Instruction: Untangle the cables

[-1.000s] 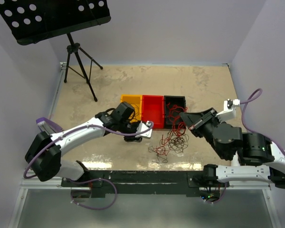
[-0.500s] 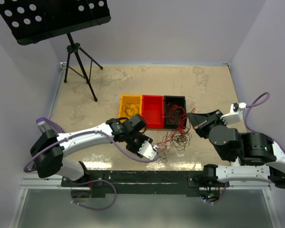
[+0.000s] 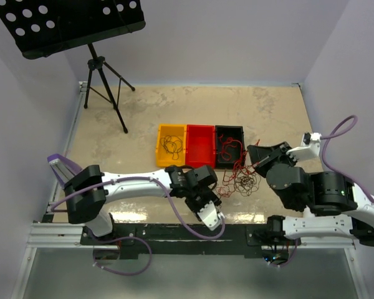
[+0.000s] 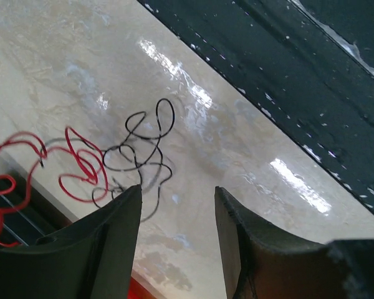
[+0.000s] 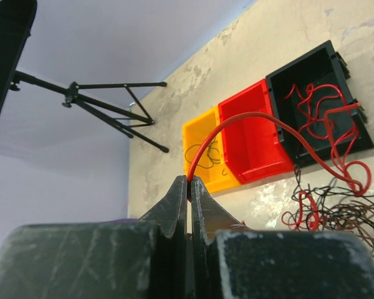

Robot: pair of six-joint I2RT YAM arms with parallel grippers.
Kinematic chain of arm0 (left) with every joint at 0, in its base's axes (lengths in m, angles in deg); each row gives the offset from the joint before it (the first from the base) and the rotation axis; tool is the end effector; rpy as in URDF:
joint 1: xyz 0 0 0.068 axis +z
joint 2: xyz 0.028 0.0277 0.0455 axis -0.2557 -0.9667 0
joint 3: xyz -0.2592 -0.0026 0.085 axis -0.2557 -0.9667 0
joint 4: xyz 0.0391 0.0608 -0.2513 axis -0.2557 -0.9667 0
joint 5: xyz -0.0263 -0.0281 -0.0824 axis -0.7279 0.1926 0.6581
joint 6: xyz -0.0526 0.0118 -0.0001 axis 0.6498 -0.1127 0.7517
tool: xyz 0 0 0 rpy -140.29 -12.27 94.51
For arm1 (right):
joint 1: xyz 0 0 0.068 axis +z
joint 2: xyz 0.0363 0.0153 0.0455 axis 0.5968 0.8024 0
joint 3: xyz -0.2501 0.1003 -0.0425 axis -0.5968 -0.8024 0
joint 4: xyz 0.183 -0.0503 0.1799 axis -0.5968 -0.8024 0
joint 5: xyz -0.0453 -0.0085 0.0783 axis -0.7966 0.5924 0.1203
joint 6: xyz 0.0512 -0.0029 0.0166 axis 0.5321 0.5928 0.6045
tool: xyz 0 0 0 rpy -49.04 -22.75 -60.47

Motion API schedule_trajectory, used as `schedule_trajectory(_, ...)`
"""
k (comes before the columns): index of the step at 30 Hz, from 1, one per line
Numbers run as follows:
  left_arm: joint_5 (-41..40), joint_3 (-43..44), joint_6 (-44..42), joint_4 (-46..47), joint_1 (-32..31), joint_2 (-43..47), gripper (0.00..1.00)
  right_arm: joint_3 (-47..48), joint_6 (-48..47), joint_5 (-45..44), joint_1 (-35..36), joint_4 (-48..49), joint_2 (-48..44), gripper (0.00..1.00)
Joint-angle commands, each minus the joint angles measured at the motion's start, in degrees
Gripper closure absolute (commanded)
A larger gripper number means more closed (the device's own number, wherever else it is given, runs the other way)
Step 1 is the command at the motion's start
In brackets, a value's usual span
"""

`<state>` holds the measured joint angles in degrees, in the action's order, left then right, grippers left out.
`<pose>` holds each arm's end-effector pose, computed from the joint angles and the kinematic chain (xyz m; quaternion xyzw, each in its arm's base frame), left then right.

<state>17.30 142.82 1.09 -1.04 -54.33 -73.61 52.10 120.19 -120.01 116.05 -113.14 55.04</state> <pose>0.1032 -0.3059 0.2132 0.9013 0.3235 -0.1792 0.2255 0.0496 0.0875 0.4255 0.2846 0.7233 0.3149 0.5447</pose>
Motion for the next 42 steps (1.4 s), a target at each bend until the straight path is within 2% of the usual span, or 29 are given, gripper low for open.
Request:
schedule_trajectory(1, -0.27, 3.96, -3.5, 1.59, -1.17, -5.23, 0.44, 1.03, -2.83, -4.63, -0.49, -0.1, 0.19, 1.0)
schedule_trajectory(5, 0.25, 8.09, -1.93, 1.68, -1.26, -11.3, 0.44, -0.73, -3.26, -3.75, -0.49, -0.18, -1.74, 1.0)
schedule_trajectory(17, -2.21, 12.05, -1.92, 5.46, -2.13, -18.43, 0.5, -3.64, -3.7, -2.26, -0.93, 0.25, -2.62, 1.0)
schedule_trajectory(20, -2.38, 13.28, -2.01, 4.41, -2.22, -20.09, 0.59, -3.99, -3.79, -1.91, -0.84, 0.17, -2.62, 1.0)
schedule_trajectory(24, -2.47, 14.34, -1.66, 3.97, -2.22, -21.42, 0.78, -4.87, -2.83, -1.64, -0.93, 0.26, -3.5, 1.0)
schedule_trajectory(27, -2.56, 14.34, -1.75, 3.35, -2.22, -20.98, 0.98, -4.96, -3.09, -1.82, -0.93, 0.17, -3.59, 1.0)
schedule_trajectory(31, -3.88, 12.76, -0.34, 0.63, -2.05, -16.08, 1.0, -3.9, -4.32, -2.96, -0.93, 0.08, -3.07, 1.0)
schedule_trajectory(36, -4.58, 12.4, -0.69, -10.86, -0.3, -2.64, 1.0, -2.67, -5.9, -4.72, -1.63, -0.18, -2.62, 1.0)
schedule_trajectory(38, -5.02, 17.9, -1.91, -19.11, 1.72, 1.76, 1.0, -2.06, -7.3, -5.51, -2.33, -0.1, -2.54, 1.0)
schedule_trajectory(40, -5.28, 24.16, -2.8, -31.75, 4.27, 4.76, 1.0, -1.36, -9.06, -6.21, -3.74, -0.18, -2.36, 1.0)
schedule_trajectory(42, -7.74, 28.39, -2.11, -38.28, 5.42, 7.48, 1.0, -0.74, -10.47, -6.65, -4.71, -0.01, -2.19, 1.0)
